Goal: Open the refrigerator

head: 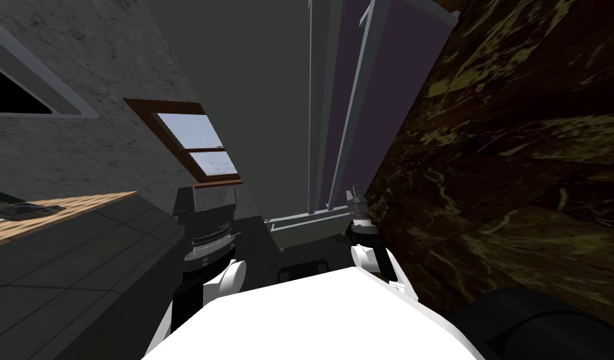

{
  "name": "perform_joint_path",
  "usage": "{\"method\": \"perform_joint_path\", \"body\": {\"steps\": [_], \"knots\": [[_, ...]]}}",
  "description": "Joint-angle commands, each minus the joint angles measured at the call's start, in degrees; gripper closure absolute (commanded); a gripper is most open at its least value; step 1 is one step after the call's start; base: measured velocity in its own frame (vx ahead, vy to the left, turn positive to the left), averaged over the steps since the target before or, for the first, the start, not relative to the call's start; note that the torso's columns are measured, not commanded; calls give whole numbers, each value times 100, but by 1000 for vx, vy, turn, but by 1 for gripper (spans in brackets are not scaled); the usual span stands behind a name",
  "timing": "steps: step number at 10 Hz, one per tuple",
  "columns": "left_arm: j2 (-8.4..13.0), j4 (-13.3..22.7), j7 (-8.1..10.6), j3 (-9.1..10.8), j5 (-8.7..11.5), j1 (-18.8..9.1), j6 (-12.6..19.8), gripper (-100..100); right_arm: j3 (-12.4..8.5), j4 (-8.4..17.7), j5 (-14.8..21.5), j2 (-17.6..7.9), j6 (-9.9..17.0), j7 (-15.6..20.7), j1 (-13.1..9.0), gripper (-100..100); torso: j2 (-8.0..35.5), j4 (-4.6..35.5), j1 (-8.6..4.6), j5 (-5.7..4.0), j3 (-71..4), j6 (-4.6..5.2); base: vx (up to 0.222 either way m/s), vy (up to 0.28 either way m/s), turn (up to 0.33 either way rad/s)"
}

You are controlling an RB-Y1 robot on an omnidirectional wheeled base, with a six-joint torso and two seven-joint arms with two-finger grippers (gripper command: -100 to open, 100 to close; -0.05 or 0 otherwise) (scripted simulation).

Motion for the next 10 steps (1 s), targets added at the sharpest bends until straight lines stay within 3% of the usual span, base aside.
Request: {"method": "perform_joint_path", "body": {"steps": [1,9,10], "knots": [[0,0,0,0,0,0,0,0,0,0,0,0,0,0,0,0,232,235,0,0,-467,0,0,0,0],[0,-2,0,0,0,0,0,0,0,-2,0,0,-1,0,0,0,3539,3537,0,0,-7073,0,0,0,0],[0,-2,0,0,0,0,-1,0,-14,47,129,-200,10,144,-18,-100,3962,3960,0,0,-7919,0,12,15,-1]]}}
